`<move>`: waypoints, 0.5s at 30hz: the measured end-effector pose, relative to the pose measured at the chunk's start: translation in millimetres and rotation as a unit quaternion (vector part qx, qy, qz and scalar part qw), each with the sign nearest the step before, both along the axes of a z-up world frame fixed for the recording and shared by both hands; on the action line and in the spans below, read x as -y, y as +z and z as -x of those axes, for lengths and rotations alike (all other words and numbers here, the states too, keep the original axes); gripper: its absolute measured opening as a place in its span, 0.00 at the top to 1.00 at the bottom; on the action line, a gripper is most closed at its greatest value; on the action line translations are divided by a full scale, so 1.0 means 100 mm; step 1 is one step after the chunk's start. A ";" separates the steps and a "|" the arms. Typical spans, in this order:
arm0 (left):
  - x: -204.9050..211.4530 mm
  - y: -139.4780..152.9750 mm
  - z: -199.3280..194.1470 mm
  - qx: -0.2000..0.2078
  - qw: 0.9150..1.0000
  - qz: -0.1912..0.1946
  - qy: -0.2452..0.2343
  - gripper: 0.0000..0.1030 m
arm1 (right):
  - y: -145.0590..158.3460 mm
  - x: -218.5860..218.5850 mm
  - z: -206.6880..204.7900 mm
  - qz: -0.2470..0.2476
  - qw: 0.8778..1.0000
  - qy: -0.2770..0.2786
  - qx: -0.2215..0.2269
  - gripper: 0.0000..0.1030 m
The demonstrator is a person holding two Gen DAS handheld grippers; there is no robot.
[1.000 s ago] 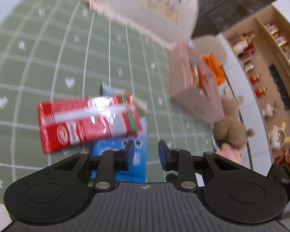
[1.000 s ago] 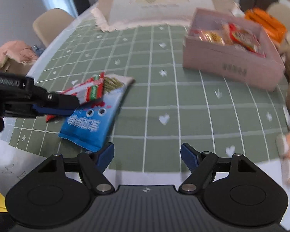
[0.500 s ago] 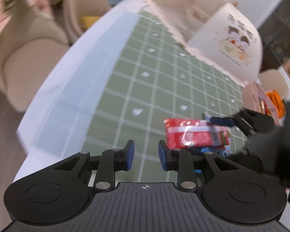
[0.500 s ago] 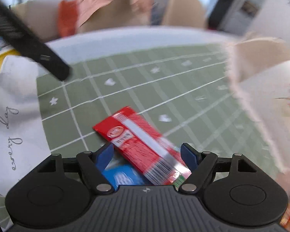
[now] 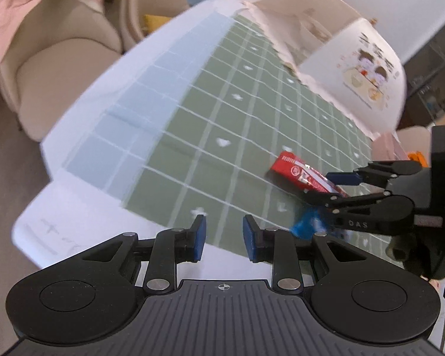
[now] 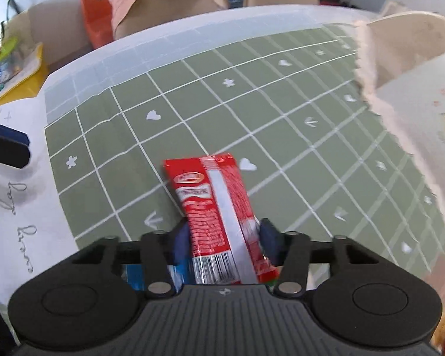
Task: Organize snacks
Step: 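Grasp the blue seaweed bag with the left gripper while the right gripper sets the strip pack down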
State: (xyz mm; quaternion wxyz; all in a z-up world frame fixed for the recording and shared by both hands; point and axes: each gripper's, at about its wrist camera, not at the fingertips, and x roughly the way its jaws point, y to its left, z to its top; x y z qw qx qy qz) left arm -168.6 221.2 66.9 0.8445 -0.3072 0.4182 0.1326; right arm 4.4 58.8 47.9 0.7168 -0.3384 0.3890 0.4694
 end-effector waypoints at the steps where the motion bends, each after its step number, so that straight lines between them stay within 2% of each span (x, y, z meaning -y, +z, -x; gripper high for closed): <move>1: 0.06 0.00 -0.06 0.001 1.000 0.000 -0.010 0.70 | 0.04 0.09 0.01 -0.006 1.000 -0.006 -0.003 0.59; 4: 0.24 0.00 -0.23 0.002 0.999 -0.004 -0.051 0.70 | 0.16 0.43 0.02 -0.029 0.998 -0.048 -0.009 0.59; 7: 0.44 -0.01 -0.42 0.001 0.995 -0.010 -0.095 0.70 | 0.22 0.85 -0.02 -0.047 0.991 -0.123 -0.007 0.59; 10: 0.65 -0.01 -0.59 -0.001 0.990 -0.026 -0.136 0.70 | 0.14 1.26 -0.01 -0.033 0.979 -0.199 0.030 0.54; 15: 1.02 -0.03 -0.82 -0.007 0.976 -0.060 -0.207 0.70 | 0.03 1.84 0.10 -0.053 0.955 -0.293 0.007 0.51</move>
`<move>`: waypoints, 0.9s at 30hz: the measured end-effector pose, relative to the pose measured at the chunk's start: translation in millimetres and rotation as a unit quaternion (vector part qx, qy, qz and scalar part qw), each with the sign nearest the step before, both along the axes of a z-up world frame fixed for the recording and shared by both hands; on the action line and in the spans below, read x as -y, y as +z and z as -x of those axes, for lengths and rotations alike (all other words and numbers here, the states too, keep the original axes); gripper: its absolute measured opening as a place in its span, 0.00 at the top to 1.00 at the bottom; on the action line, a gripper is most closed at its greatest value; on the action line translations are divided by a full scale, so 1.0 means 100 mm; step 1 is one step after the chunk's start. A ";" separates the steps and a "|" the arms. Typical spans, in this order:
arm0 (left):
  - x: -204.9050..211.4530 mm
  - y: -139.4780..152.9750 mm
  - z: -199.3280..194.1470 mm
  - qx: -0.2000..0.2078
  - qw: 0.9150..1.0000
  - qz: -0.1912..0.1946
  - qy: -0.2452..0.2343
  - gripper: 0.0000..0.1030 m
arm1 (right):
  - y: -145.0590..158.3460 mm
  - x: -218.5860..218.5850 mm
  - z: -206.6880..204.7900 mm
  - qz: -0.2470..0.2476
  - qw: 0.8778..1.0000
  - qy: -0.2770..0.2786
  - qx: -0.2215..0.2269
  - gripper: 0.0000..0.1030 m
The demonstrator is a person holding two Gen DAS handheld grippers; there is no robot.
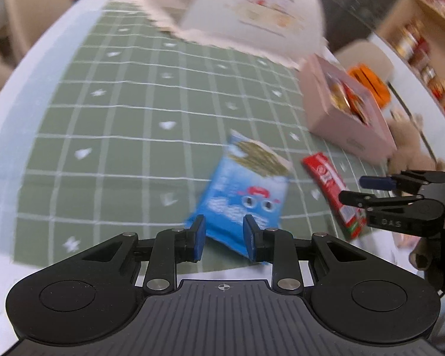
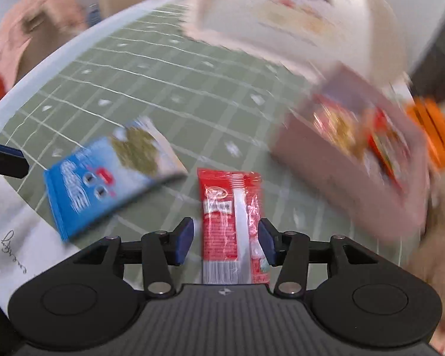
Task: Organize snacks
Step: 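Grasp the blue seaweed bag with the left gripper while the right gripper sets the strip pack down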
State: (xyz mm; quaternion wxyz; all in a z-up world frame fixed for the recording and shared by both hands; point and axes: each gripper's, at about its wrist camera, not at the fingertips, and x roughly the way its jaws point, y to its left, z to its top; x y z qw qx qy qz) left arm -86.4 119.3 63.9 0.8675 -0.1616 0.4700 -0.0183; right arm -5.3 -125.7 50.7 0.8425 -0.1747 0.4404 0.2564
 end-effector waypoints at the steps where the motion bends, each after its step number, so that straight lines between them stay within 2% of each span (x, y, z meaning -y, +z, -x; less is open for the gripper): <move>1: 0.06 -0.02 -0.04 -0.004 1.000 -0.007 -0.014 0.70 | 0.00 0.09 0.05 -0.007 1.000 -0.015 0.004 0.46; 5: 0.38 -0.08 -0.22 -0.014 0.996 -0.049 -0.074 0.70 | -0.04 0.33 0.22 -0.030 0.997 -0.066 0.011 0.44; 9: 0.55 -0.06 -0.39 -0.002 0.992 -0.083 -0.098 0.70 | -0.11 0.46 0.38 -0.047 0.994 -0.099 0.014 0.44; 12: 0.68 -0.12 -0.54 -0.005 0.984 -0.127 -0.129 0.70 | -0.16 0.49 0.46 -0.061 0.991 -0.121 0.010 0.44; 14: 0.83 -0.20 -0.62 -0.018 0.974 -0.150 -0.166 0.70 | -0.23 0.46 0.45 -0.067 0.989 -0.131 0.005 0.44; 17: 1.05 -0.34 -0.65 -0.032 0.954 -0.206 -0.214 0.63 | -0.28 0.51 0.48 -0.082 0.986 -0.143 -0.004 0.44; 19: 1.14 -0.36 -0.64 -0.029 0.949 -0.209 -0.234 0.44 | -0.31 0.54 0.50 -0.091 0.985 -0.148 -0.012 0.44; 20: 1.17 -0.37 -0.66 -0.031 0.948 -0.200 -0.244 0.39 | -0.34 0.55 0.50 -0.091 0.984 -0.151 -0.016 0.43; 21: 1.20 -0.38 -0.67 -0.032 0.948 -0.192 -0.252 0.29 | -0.37 0.56 0.49 -0.090 0.984 -0.153 -0.021 0.43; 22: 1.21 -0.38 -0.66 -0.033 0.947 -0.183 -0.260 0.26 | -0.41 0.56 0.48 -0.087 0.983 -0.157 -0.026 0.43; 24: 1.19 -0.36 -0.67 -0.030 0.950 -0.172 -0.260 0.27 | -0.45 0.57 0.49 -0.083 0.983 -0.160 -0.023 0.41; 27: 1.02 -0.28 -0.69 -0.017 0.963 -0.160 -0.216 0.33 | -0.48 0.53 0.52 -0.073 0.985 -0.154 -0.017 0.35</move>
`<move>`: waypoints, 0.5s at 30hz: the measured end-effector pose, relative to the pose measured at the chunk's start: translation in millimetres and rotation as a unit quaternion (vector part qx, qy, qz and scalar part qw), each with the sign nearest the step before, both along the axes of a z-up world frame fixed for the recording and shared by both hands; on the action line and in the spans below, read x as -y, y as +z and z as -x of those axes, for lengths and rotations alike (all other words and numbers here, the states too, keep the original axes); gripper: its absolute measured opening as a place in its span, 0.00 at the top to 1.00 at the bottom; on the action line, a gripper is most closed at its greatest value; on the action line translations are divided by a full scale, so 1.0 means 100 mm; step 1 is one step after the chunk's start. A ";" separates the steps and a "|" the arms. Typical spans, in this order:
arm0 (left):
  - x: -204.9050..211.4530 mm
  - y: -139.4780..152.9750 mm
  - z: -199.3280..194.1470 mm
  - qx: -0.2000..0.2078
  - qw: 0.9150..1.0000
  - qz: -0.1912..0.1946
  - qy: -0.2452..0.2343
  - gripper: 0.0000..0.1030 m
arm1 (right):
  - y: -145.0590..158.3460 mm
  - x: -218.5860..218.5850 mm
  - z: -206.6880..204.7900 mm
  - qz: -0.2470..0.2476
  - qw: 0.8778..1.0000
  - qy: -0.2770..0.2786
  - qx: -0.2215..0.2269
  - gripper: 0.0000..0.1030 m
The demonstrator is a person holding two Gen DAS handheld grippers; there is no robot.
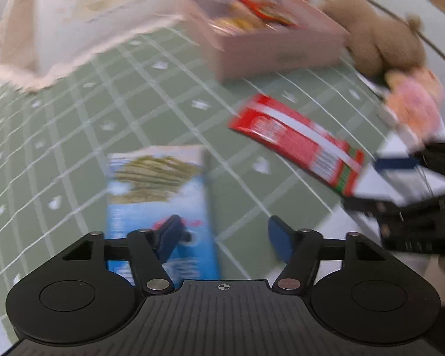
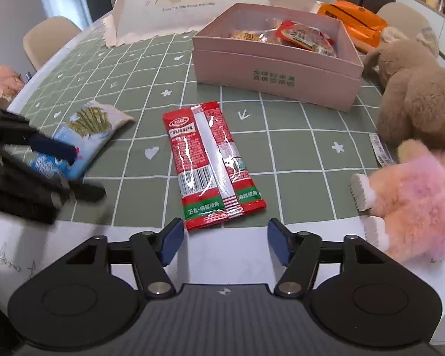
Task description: Organize snacks
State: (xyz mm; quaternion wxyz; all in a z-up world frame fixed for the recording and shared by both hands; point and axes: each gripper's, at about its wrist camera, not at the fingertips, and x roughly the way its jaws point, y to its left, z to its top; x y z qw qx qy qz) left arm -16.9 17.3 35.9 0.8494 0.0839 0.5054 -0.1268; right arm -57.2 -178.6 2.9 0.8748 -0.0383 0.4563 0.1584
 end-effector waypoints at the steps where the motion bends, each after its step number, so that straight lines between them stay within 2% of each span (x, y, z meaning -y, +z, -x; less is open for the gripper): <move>1: -0.09 0.02 -0.02 0.007 1.000 -0.001 0.024 0.33 | -0.01 -0.03 0.02 0.007 1.000 0.004 0.005 0.34; 5: -0.42 0.00 -0.14 -0.007 0.994 0.004 0.107 0.33 | -0.03 -0.09 0.10 0.019 0.999 0.005 0.027 0.27; 8: -0.46 -0.04 -0.21 -0.021 0.994 0.011 0.108 0.32 | -0.04 -0.06 0.09 0.010 1.000 -0.003 0.024 0.24; 10: -0.44 -0.05 -0.24 -0.027 0.994 0.020 0.101 0.27 | -0.05 -0.06 0.08 0.008 1.000 -0.008 0.022 0.20; 15: -0.38 -0.12 -0.32 -0.036 0.994 0.035 0.094 0.24 | -0.06 -0.06 0.09 0.007 1.000 -0.013 0.026 0.16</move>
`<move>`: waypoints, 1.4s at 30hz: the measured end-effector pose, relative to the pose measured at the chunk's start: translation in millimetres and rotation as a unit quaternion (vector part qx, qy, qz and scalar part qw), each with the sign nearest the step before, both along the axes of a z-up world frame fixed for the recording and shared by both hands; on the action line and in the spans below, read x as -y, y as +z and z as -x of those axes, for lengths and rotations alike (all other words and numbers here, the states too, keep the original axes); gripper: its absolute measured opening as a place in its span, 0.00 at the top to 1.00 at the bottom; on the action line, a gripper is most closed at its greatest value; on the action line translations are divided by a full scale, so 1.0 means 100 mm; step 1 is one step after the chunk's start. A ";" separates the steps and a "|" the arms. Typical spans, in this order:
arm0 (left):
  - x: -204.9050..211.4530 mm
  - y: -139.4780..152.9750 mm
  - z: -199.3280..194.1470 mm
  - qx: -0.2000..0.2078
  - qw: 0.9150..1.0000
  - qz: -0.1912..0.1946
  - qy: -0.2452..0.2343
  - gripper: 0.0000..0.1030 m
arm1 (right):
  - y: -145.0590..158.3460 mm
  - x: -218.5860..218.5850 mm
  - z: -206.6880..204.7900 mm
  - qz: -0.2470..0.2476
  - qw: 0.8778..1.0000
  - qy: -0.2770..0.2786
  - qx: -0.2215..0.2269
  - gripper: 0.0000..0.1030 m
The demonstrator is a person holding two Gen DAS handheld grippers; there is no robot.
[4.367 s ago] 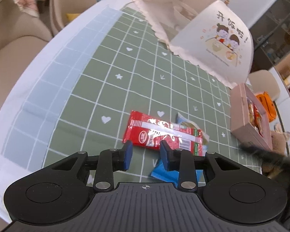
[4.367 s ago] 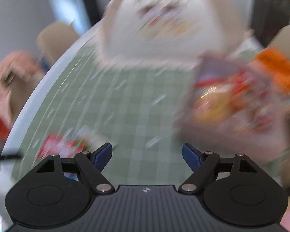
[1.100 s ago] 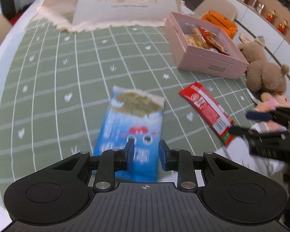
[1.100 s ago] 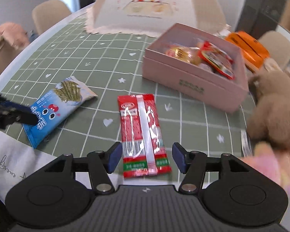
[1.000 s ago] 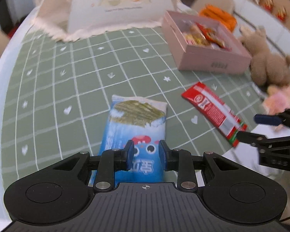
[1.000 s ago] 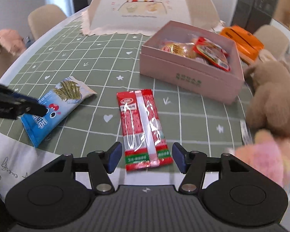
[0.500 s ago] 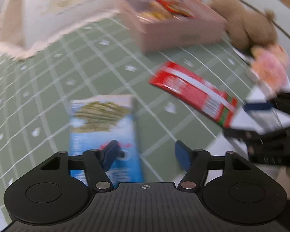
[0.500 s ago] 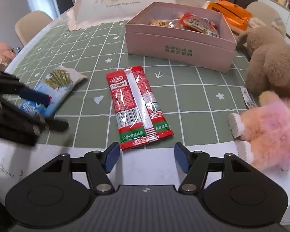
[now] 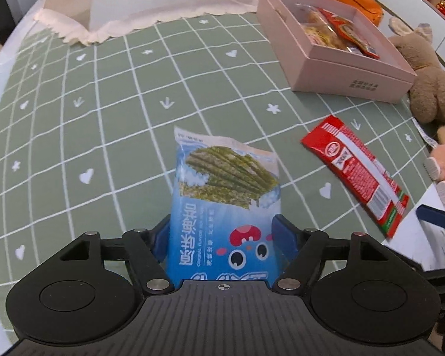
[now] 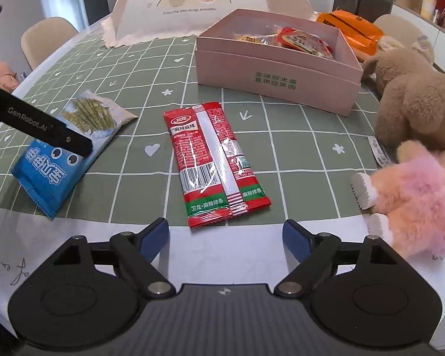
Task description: Organize snacks
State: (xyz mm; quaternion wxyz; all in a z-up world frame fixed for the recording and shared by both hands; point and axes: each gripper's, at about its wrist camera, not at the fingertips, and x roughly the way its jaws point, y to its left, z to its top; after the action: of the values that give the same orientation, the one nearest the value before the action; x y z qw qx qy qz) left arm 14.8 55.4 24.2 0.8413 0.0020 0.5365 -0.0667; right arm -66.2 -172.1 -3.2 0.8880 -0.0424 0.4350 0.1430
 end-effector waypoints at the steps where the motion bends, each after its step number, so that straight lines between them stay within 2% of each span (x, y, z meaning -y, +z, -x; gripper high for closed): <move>1: 0.03 -0.02 -0.02 0.000 1.000 0.000 -0.004 0.22 | -0.01 0.00 0.00 -0.001 1.000 0.000 0.002 0.15; 4: 0.15 -0.05 0.00 0.005 0.999 -0.021 -0.024 0.16 | -0.02 -0.01 0.02 -0.002 1.000 -0.004 0.006 0.12; 6: 0.18 -0.06 0.01 0.008 0.999 -0.028 -0.029 0.16 | -0.02 -0.01 0.03 -0.003 1.000 -0.006 0.009 0.11; 8: 0.16 -0.05 0.03 0.013 0.999 -0.019 -0.024 0.19 | -0.03 -0.01 0.03 -0.004 1.000 -0.010 0.011 0.09; 11: 0.07 0.01 0.09 0.015 1.000 0.016 -0.014 0.35 | -0.05 0.00 0.04 -0.006 1.000 -0.018 0.007 0.03; 13: 0.03 0.08 0.15 0.025 0.999 0.022 -0.011 0.50 | -0.05 -0.01 0.06 -0.005 1.000 -0.015 0.003 0.01; 16: -0.05 0.20 0.25 0.034 0.999 0.037 -0.005 0.61 | -0.04 -0.01 0.01 0.002 1.000 0.017 -0.011 0.00; 19: -0.11 0.27 0.34 0.041 0.998 0.053 0.000 0.69 | 0.05 0.03 -0.09 -0.005 0.999 0.034 -0.026 0.15; 24: -0.16 0.29 0.46 0.046 0.995 0.090 0.013 0.71 | 0.19 -0.02 -0.32 -0.026 0.999 0.038 -0.012 0.18; 25: -0.16 0.27 0.47 0.044 0.994 0.098 0.015 0.71 | 0.19 -0.08 -0.35 -0.020 0.999 0.046 -0.010 0.27; 26: -0.15 0.26 0.46 0.041 0.994 0.104 0.017 0.71 | 0.18 -0.16 -0.37 -0.009 0.998 0.058 -0.014 0.41; 27: -0.13 0.23 0.45 0.038 0.994 0.104 0.017 0.69 | 0.16 -0.24 -0.37 0.005 0.997 0.070 -0.017 0.43; 29: -0.07 0.18 0.42 0.032 0.996 0.079 0.015 0.62 | 0.16 -0.35 -0.32 0.025 0.996 0.084 0.000 0.43; 31: -0.05 0.15 0.40 0.031 0.998 0.054 0.023 0.54 | 0.19 -0.36 -0.27 0.014 0.995 0.099 -0.001 0.43; 33: -0.03 0.17 0.40 0.042 0.999 0.010 0.033 0.56 | 0.22 -0.31 -0.22 0.008 0.995 0.101 0.002 0.42; 35: -0.01 0.25 0.41 0.066 0.995 -0.054 0.044 0.57 | 0.23 -0.25 -0.20 0.018 0.995 0.093 0.008 0.38; 36: -0.02 0.30 0.43 0.075 0.994 -0.065 0.048 0.57 | 0.23 -0.21 -0.18 0.023 0.996 0.084 0.010 0.38; 39: 0.03 0.47 0.47 0.093 0.994 -0.039 0.035 0.57 | 0.25 -0.07 -0.18 0.022 0.998 0.065 0.013 0.38; 42: 0.28 0.42 0.48 0.079 0.996 -0.043 -0.010 0.57 | 0.31 0.07 -0.20 0.010 0.999 0.045 0.018 0.38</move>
State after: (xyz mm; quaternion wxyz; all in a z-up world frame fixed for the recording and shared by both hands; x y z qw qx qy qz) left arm -32.8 27.3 65.7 0.8796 0.0489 0.4704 -0.0517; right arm -46.5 -178.8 27.3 0.8879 -0.0735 0.4178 0.1779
